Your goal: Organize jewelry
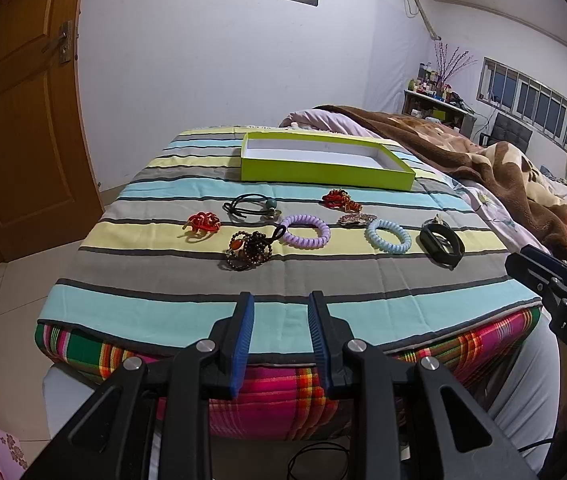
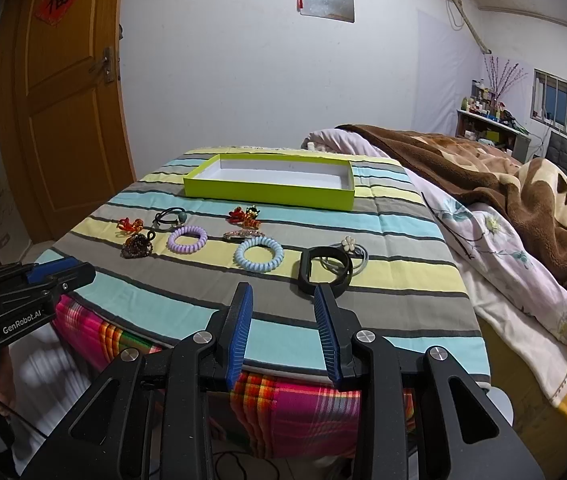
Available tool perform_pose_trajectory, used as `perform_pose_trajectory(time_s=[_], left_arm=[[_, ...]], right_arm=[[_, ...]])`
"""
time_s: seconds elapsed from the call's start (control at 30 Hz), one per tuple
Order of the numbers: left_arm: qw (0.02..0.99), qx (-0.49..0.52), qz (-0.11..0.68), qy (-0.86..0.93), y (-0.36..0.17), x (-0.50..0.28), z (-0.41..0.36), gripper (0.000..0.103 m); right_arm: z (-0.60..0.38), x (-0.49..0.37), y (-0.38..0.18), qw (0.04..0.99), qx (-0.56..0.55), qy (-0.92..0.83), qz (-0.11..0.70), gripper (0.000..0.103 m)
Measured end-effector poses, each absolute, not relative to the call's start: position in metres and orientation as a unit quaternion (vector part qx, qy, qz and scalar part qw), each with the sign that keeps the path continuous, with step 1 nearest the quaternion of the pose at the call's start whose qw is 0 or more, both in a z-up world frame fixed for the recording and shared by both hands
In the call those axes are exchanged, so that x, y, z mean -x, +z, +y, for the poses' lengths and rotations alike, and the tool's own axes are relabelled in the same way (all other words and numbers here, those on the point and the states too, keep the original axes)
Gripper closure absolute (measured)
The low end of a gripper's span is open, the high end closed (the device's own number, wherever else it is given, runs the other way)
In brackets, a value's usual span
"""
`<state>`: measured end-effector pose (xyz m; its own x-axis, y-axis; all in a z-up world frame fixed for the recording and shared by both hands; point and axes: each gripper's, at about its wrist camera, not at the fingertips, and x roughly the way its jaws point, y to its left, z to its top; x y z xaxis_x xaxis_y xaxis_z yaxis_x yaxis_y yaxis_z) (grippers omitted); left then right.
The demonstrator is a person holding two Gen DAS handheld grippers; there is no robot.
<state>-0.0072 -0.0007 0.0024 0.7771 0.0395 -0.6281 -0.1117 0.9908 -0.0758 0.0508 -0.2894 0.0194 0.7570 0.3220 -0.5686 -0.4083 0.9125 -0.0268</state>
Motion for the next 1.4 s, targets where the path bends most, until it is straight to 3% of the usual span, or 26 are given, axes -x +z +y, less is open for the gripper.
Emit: perform_pose_trajectory(time_s=[1.4], left_arm=[[0.939,0.064,0.335,0.039,-0.0006,0.0027,0.0018,0.074]], right_arm=[[-0.2895,-0.0553,0.0138,0.933,0.077,0.192,0.294,0.07]])
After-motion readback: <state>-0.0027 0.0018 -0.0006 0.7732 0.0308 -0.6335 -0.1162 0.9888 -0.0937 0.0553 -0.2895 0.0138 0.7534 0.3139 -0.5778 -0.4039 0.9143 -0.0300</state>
